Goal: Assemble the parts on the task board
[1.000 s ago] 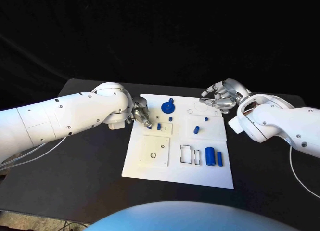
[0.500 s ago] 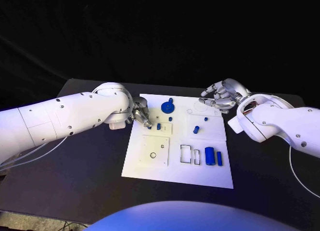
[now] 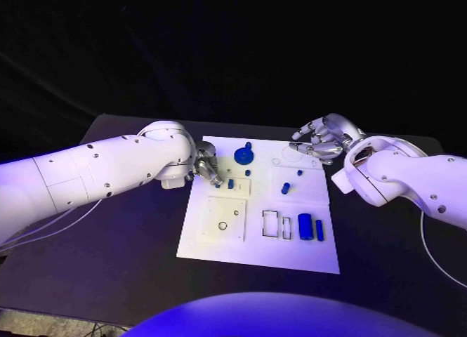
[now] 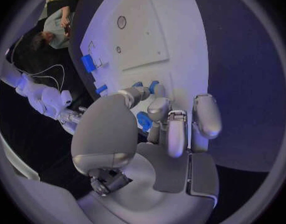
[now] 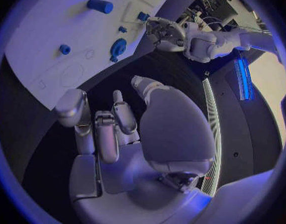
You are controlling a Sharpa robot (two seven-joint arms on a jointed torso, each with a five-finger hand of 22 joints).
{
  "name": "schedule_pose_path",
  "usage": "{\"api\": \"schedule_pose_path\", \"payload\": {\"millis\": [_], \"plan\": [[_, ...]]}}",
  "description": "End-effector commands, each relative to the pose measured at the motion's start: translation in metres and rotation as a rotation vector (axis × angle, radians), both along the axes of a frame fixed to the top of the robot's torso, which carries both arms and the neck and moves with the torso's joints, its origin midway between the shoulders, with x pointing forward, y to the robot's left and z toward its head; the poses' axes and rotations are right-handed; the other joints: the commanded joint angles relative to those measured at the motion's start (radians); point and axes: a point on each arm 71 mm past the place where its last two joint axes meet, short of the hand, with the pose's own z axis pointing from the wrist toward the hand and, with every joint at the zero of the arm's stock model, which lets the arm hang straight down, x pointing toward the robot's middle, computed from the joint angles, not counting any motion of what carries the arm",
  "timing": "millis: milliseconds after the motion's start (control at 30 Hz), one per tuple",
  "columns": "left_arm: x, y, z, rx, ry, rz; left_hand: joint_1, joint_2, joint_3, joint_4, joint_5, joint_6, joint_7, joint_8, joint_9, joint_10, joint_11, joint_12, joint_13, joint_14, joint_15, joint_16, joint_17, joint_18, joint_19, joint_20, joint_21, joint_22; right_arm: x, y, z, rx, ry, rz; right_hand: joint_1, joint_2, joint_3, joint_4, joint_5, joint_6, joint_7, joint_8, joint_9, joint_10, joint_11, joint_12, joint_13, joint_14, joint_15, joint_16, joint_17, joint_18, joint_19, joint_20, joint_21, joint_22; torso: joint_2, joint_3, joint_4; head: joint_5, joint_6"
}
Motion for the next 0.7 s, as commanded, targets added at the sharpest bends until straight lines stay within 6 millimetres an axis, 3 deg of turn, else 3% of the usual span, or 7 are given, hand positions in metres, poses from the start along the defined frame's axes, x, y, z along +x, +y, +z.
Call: {"api": "schedule_pose_path", "payload": {"millis": [33,267,467,700], "plan": [[-0.0031,-0.0013,-0.0055,0.018,0.032,-0.012,0.001,0.013,0.179,-0.183,-0.005,-0.004,-0.008,-0.005,-0.001,0.007,0.002,0.002,-0.002,0.104,-0.007,0.004,0.263,-0.019,0.006,-0.001,0.004,0.038,-0.0007,0.0017,-0.0002,-0.008,-0.001,0.015,-0.009,-0.004,0.002,0.006,0.007,-0.006,-0.001,0.006,0.001,-0.006,0.000,-0.003,-0.001,0.090,0.001,-0.007,0.211,0.017,-0.006,-0.003,-0.004,0.001,-0.001,0.0002,0.0014,-0.002,-0.002],[-0.0030,0.0010,-0.0067,0.000,0.040,0.006,-0.028,0.010,0.161,-0.168,-0.018,-0.014,-0.007,-0.016,-0.003,0.007,0.005,-0.002,-0.006,0.104,-0.004,0.004,0.263,-0.019,0.004,0.001,0.001,0.039,-0.0006,0.0011,-0.0002,-0.008,-0.002,0.014,-0.008,-0.005,0.003,0.006,0.007,-0.006,-0.001,0.006,0.001,-0.007,0.000,-0.004,-0.002,0.090,0.001,-0.007,0.210,0.017,-0.006,-0.003,-0.005,0.000,-0.002,0.0000,0.0017,-0.004,-0.002],[-0.0024,0.0045,-0.0063,-0.015,0.036,0.026,-0.114,-0.003,0.043,-0.087,-0.029,-0.015,-0.019,-0.048,-0.019,0.003,-0.003,-0.005,-0.007,0.104,-0.010,0.004,0.263,-0.019,0.003,-0.002,-0.008,0.040,-0.0006,0.0007,-0.0003,-0.008,-0.002,0.013,-0.008,-0.005,0.003,0.006,0.007,-0.007,-0.001,0.006,0.001,-0.008,0.000,-0.004,-0.002,0.090,0.001,-0.007,0.210,0.017,-0.007,-0.003,-0.006,-0.001,-0.002,-0.0004,0.0011,-0.004,0.000],[-0.0012,0.0079,-0.0046,-0.029,0.022,0.050,-0.171,-0.017,-0.057,0.008,0.011,0.004,-0.018,-0.068,-0.033,-0.001,-0.002,-0.003,-0.004,0.104,-0.010,0.004,0.263,-0.019,0.006,-0.004,-0.013,0.043,-0.0007,0.0001,-0.0004,-0.008,-0.003,0.011,-0.007,-0.005,0.004,0.005,0.009,-0.008,-0.001,0.007,0.001,-0.007,0.000,-0.003,-0.002,0.090,0.001,-0.008,0.210,0.017,-0.007,-0.003,-0.007,-0.001,-0.002,-0.0003,0.0015,-0.005,0.001]]}}
